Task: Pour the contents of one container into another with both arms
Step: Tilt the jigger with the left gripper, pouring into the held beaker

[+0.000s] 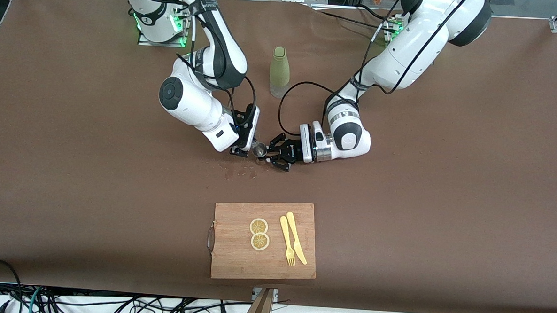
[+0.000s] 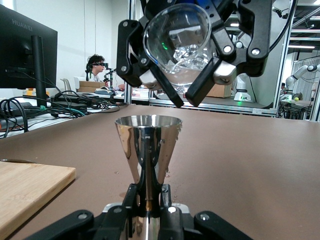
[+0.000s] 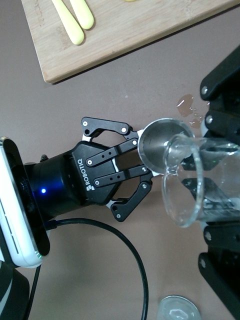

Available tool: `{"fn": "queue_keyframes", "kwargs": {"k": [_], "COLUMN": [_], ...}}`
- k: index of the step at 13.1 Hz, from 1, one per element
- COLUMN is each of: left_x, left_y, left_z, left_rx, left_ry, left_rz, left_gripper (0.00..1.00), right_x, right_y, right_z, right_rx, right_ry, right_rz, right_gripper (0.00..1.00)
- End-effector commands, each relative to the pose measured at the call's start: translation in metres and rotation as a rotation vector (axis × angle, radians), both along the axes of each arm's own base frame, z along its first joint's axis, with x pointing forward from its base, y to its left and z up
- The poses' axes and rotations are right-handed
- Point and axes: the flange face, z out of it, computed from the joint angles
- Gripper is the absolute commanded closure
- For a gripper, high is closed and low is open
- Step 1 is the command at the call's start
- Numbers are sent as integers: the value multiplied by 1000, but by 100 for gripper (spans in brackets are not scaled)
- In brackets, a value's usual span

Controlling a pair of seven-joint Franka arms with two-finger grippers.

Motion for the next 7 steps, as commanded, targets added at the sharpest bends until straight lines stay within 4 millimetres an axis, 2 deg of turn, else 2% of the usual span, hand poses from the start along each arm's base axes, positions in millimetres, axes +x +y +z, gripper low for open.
{"fn": "queue_keyframes", "kwargs": {"k": [1, 7], "left_x": [1, 2], "left_y": [-7, -6], "left_z": [2, 1], "left_rx": [15, 16], "left_ry": [-82, -82], "left_rz": [31, 31], "left_gripper": [100, 100], "right_x": [1, 1], "right_y": [2, 5], "right_z": [4, 5], "right_rx": [-30, -46], "right_ry": [-17, -28], "right_rz": [-2, 18], "right_gripper": [88, 88]}}
